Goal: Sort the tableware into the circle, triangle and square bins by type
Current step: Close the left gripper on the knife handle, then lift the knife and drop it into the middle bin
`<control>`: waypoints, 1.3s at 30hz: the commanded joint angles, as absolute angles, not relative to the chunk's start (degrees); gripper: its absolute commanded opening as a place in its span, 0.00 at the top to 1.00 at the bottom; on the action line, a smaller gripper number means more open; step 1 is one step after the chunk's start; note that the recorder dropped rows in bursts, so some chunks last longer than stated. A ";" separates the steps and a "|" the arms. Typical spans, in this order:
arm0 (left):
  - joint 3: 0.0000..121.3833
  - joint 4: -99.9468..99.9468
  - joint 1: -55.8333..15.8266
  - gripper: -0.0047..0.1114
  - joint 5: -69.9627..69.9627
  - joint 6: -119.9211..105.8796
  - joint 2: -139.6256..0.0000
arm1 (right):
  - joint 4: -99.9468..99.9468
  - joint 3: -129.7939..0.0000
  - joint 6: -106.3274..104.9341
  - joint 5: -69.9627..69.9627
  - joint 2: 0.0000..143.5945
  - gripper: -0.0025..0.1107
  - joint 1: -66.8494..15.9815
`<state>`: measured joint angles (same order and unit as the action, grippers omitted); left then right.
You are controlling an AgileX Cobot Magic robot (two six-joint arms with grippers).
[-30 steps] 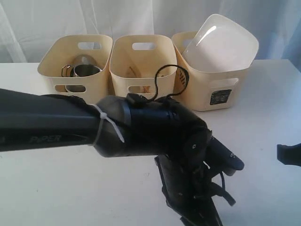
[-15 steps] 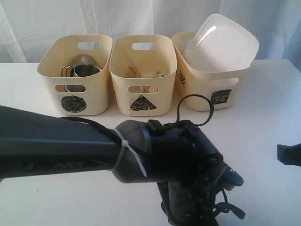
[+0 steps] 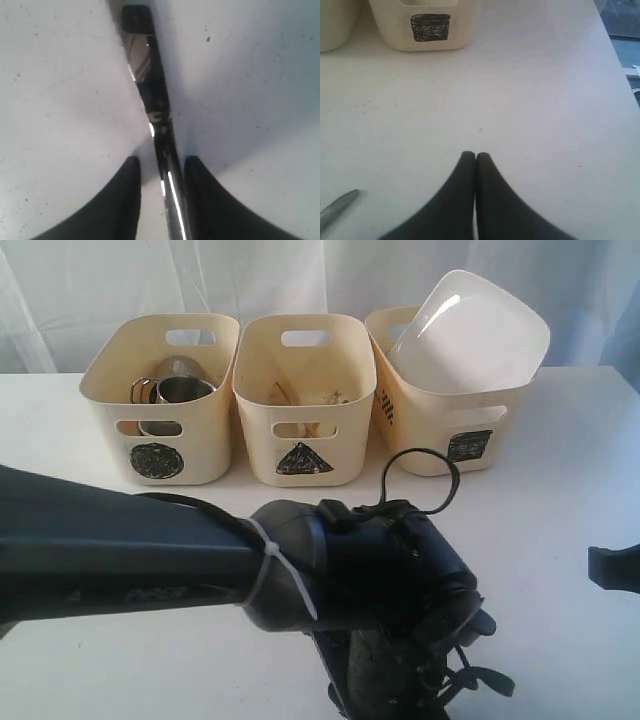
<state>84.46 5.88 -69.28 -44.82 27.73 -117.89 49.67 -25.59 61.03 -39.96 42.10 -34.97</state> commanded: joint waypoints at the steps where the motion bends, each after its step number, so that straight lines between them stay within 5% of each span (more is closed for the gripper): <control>1: 84.06 7.57 -69.26 0.79 -48.72 28.71 -119.00 | 49.78 -25.29 61.39 -39.28 41.85 0.98 -34.82; 6: 84.06 8.20 -69.26 0.96 -48.62 28.41 -119.37 | 49.64 -25.29 61.39 -39.26 41.85 0.98 -34.82; 29: 84.80 21.17 -69.26 0.96 -45.72 28.54 -111.33 | 49.64 -25.29 61.39 -39.26 41.85 0.98 -34.82; 39: 84.80 46.79 -69.12 0.96 -46.29 38.54 -107.25 | 49.65 -25.29 61.39 -39.37 41.85 0.98 -34.82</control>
<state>84.69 37.62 -69.21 -45.29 33.93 -109.61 49.45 -25.59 61.03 -39.51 42.10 -34.97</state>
